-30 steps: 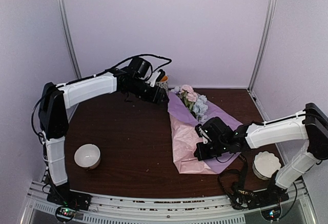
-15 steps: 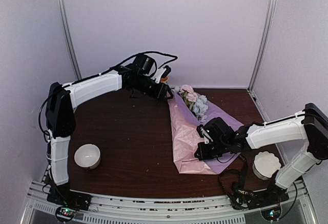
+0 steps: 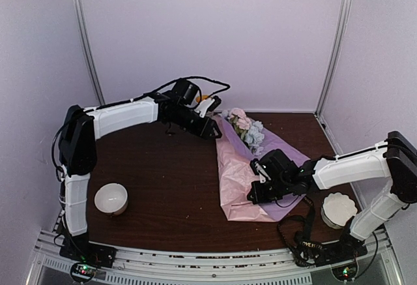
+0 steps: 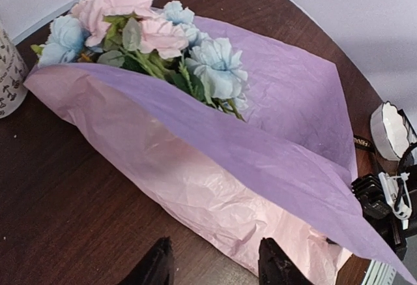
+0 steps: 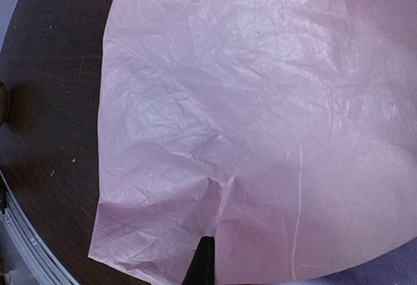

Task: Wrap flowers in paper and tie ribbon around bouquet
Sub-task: Fold the one-fourth-folded wrapping paper at the center of the board.

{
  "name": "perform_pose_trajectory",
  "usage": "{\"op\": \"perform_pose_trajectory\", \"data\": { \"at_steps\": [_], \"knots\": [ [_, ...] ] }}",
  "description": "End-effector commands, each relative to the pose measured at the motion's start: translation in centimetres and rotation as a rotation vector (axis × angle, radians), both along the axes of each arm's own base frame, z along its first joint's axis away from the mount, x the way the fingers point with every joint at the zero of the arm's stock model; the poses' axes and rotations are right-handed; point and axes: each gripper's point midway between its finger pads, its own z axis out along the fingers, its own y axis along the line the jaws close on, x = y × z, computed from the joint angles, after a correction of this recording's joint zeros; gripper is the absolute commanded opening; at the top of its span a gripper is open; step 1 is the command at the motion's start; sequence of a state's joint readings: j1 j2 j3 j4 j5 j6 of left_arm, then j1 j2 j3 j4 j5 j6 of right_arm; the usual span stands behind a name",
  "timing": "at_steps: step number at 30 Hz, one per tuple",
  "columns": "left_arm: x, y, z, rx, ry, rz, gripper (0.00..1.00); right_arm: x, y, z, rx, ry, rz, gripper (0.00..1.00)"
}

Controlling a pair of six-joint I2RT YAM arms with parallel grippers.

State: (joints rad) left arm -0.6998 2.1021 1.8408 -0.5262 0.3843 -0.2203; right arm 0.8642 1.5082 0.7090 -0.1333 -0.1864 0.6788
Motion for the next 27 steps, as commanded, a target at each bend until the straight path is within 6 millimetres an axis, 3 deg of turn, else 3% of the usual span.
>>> {"op": "perform_pose_trajectory", "data": {
  "at_steps": [1,8,13,17,23,27],
  "knots": [
    [-1.5,-4.6,0.2,-0.07,-0.079,-0.112,0.49,-0.1,0.2,-0.1,-0.001,0.006,0.02,0.0],
    [-0.6,-9.7,-2.2,-0.055,-0.18,-0.132,0.47,-0.4,0.5,0.2,0.026,0.006,0.041,0.05],
    [0.9,-10.5,-5.1,-0.009,-0.173,-0.1,0.47,-0.2,0.2,0.8,0.021,-0.011,0.029,0.16],
    [1.0,-11.1,-5.9,-0.022,-0.164,-0.106,0.47,0.2,-0.4,1.3,0.021,-0.023,0.012,0.28],
    [1.2,-10.6,-7.4,0.026,-0.174,-0.1,0.47,2.7,-3.6,3.5,-0.013,-0.094,-0.061,0.42],
    [1.2,-10.6,-7.4,0.027,-0.175,-0.105,0.47,5.2,-6.6,6.5,-0.084,-0.211,-0.081,0.51]
  ]
}}
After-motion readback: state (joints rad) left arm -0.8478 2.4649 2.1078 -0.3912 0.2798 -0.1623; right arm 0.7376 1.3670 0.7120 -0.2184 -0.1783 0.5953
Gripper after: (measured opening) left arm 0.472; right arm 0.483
